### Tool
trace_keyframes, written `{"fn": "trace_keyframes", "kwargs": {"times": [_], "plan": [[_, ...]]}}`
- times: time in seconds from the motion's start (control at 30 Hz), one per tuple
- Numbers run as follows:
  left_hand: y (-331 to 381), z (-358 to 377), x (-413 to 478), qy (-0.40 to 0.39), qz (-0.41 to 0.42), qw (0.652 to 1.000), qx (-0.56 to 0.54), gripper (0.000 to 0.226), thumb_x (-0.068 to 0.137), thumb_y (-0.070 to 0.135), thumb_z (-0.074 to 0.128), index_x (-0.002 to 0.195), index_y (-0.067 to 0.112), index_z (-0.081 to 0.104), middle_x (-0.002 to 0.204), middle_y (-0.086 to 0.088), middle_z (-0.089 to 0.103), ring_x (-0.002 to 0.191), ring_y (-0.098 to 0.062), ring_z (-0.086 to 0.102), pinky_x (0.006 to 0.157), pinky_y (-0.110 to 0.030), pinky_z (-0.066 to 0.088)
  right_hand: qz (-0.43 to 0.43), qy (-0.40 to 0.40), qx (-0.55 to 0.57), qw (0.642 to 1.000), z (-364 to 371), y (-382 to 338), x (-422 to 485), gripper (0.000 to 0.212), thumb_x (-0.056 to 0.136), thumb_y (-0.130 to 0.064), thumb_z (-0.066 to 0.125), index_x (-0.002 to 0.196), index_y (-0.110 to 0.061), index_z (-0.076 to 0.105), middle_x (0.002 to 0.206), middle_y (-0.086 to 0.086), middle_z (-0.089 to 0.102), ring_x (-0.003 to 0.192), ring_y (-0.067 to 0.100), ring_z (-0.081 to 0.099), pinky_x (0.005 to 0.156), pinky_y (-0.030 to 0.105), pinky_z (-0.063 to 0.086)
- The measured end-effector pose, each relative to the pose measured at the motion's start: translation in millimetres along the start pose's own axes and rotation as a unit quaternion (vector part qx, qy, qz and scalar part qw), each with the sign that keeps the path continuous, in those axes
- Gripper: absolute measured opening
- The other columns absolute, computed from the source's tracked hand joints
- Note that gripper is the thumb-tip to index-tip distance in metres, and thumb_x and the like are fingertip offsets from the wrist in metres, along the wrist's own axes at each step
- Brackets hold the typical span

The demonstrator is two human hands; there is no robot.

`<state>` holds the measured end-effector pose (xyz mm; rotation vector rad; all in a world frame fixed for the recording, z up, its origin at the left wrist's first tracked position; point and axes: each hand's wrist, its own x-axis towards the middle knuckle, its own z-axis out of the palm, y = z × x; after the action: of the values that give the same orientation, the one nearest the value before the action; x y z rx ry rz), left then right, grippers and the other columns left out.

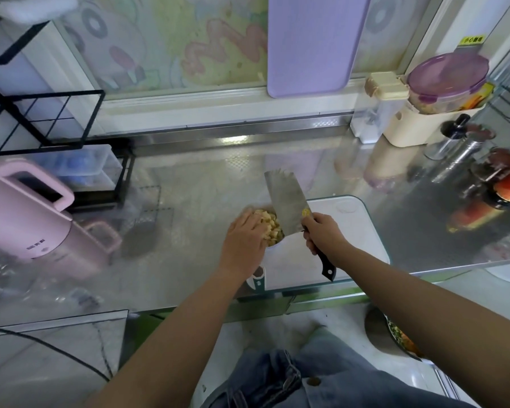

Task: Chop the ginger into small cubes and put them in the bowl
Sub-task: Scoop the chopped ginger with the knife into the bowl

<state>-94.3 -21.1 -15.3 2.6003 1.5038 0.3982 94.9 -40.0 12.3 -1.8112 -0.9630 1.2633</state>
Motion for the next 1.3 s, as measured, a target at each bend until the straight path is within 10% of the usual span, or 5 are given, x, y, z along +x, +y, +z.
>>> {"fn": "trace_keyframes", "kwargs": {"times": [0.2, 0.47, 0.73, 1.13, 1.3], "plan": [[-5.8, -0.6, 6.0, 0.088, -0.271, 0.941, -0.182, 0.029, 0.095, 0.016, 0.049, 0.122, 0.010, 0.058, 0.120, -0.011, 0.054, 0.107, -0.023, 0.050, 0.088, -0.025, 0.038, 0.041, 0.025, 0.048, 0.998, -6.3, 10.1, 2.1, 0.024, 0.099, -0.020, 0.041, 0.078, -0.008, 0.045, 0.057, 0.005, 0.042, 0.040, 0.017, 0.038, 0.041, 0.025, 0.035], [-5.4, 34.3, 14.4, -0.107, -0.522, 0.635, -0.559, 0.027, 0.101, 0.032, 0.042, 0.104, 0.007, 0.051, 0.091, -0.016, 0.064, 0.073, -0.027, 0.065, 0.073, -0.043, 0.059, 0.107, 0.049, 0.042, 0.992, -16.4, 39.2, -1.4, 0.030, 0.101, -0.024, 0.037, 0.078, -0.009, 0.048, 0.062, 0.008, 0.047, 0.048, 0.020, 0.043, 0.046, 0.028, 0.039], [-13.5, 37.8, 10.6, -0.050, -0.520, 0.746, -0.413, 0.032, 0.103, 0.031, 0.032, 0.097, 0.008, 0.053, 0.080, -0.013, 0.066, 0.076, -0.031, 0.068, 0.079, -0.044, 0.058, 0.145, 0.029, 0.050, 0.988, -11.4, 50.3, 3.3, 0.026, 0.100, -0.023, 0.038, 0.079, -0.010, 0.048, 0.061, 0.007, 0.047, 0.045, 0.018, 0.042, 0.044, 0.026, 0.037], [-55.1, 12.6, -33.9, -0.003, -0.604, 0.618, -0.504, 0.029, 0.104, 0.018, 0.027, 0.112, 0.002, 0.050, 0.088, -0.020, 0.062, 0.061, -0.029, 0.060, 0.060, -0.040, 0.055, 0.132, -0.012, 0.033, 0.991, 27.5, 52.9, 13.0, 0.028, 0.099, -0.021, 0.038, 0.075, -0.009, 0.047, 0.060, 0.010, 0.047, 0.047, 0.022, 0.043, 0.045, 0.028, 0.040], [-34.1, -0.2, -44.5, 0.064, -0.585, 0.784, -0.196, 0.053, 0.097, 0.025, 0.045, 0.140, -0.001, 0.029, 0.137, -0.023, 0.040, 0.121, -0.037, 0.046, 0.098, -0.042, 0.041, 0.109, -0.005, -0.051, 0.993, 29.2, 61.1, 18.8, 0.013, 0.096, -0.023, 0.049, 0.098, -0.011, 0.048, 0.078, 0.010, 0.053, 0.059, 0.025, 0.052, 0.049, 0.029, 0.045]]}}
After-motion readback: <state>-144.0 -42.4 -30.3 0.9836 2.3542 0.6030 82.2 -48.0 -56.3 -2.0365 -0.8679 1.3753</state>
